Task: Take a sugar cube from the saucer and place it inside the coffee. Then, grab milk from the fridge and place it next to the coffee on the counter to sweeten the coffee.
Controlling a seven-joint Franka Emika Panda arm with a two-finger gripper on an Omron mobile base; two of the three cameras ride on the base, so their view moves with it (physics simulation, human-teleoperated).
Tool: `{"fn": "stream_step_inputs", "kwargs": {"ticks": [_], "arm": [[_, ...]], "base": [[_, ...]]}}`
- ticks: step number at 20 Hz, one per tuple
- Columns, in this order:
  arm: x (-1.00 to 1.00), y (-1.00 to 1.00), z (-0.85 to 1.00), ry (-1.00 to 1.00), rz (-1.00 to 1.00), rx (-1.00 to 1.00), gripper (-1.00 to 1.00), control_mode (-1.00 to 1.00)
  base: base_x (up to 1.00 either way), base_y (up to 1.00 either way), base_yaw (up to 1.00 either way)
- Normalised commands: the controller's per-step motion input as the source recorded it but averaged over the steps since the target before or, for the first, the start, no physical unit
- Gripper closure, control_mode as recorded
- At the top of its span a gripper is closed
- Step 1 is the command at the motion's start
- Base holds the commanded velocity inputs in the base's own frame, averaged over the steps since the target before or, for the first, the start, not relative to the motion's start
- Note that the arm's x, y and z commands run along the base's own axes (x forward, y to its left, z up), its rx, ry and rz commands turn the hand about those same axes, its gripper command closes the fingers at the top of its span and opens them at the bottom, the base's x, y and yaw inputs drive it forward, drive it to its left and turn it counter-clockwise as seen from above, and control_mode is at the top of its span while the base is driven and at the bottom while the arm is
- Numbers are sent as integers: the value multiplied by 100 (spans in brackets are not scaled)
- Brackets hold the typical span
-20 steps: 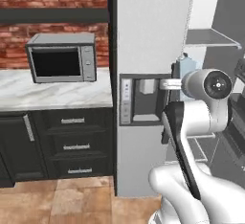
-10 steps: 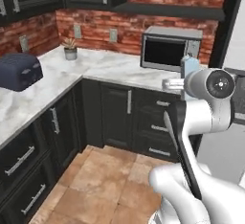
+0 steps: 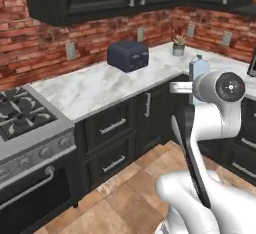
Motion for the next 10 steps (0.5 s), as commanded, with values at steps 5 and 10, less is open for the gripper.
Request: {"fn": "stream_step_inputs", "kwargs": {"ticks": [5,10], "arm": [[0,0,0,0,0,0,100,100],[0,0,0,0,0,0,100,100]], "base": [[-11,50,84],[-4,77,79]]}}
